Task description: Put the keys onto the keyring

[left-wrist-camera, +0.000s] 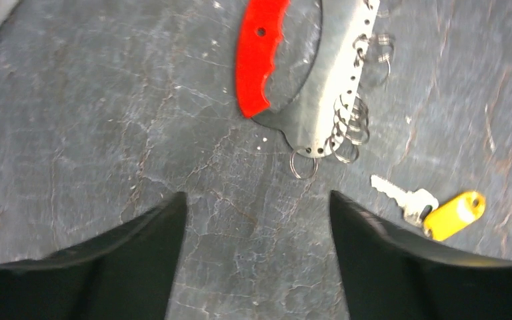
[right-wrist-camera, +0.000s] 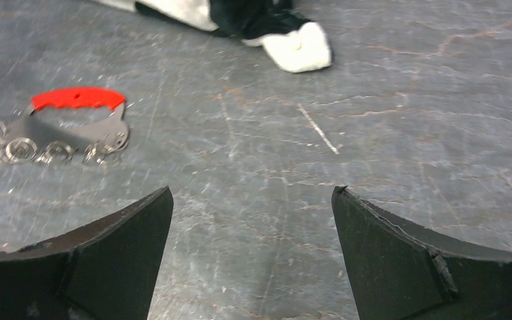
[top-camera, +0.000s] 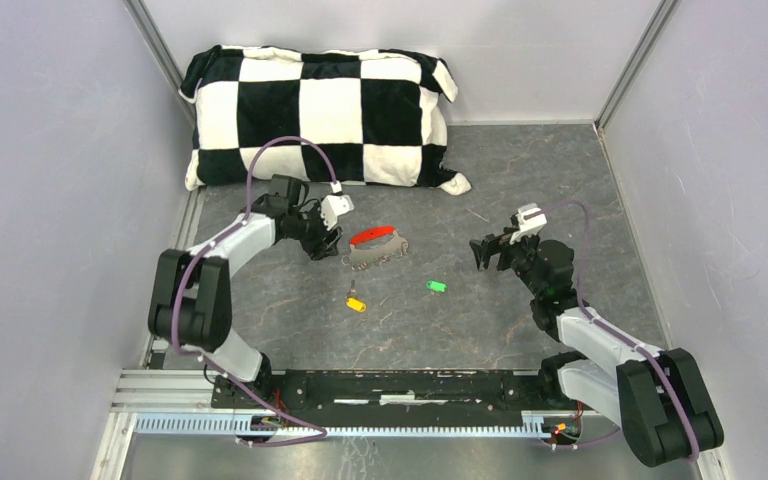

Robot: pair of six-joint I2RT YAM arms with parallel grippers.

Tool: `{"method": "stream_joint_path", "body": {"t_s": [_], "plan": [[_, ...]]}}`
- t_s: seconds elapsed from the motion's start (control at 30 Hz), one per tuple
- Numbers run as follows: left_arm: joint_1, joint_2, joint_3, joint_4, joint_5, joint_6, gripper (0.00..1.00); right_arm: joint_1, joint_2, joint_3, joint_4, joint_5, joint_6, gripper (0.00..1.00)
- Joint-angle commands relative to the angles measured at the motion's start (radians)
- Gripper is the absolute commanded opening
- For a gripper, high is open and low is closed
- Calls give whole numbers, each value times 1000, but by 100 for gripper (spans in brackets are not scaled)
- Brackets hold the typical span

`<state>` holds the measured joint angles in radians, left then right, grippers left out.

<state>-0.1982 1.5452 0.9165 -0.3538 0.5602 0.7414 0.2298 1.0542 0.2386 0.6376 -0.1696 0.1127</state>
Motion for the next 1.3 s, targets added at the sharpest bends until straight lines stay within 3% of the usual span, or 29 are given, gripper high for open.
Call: {"method": "stream_joint_path", "body": {"t_s": [0.0, 0.17, 0.57, 0.73, 0.97, 1.1, 1.27], "plan": [[-8, 132, 152, -220, 87, 305, 61, 72, -22, 45, -54, -17, -76, 96], [-37, 219, 195, -264, 109, 364, 61, 120, -16, 68, -111, -2, -93, 95], [-124, 203, 90, -102, -10, 338, 59, 137, -3, 64, -109, -16, -91, 89], [-134, 199, 73, -93, -29, 354, 42, 139, -5, 68, -107, -30, -86, 86], [-141, 155, 37, -93, -43, 389, 4, 144, -11, 80, -111, -50, -76, 81], [-148, 132, 36, -104, -44, 384, 2, 155, -11, 92, -113, -71, -73, 75], [-158, 78, 61, -135, -33, 332, 2, 201, -6, 123, -118, -80, -86, 75]]}}
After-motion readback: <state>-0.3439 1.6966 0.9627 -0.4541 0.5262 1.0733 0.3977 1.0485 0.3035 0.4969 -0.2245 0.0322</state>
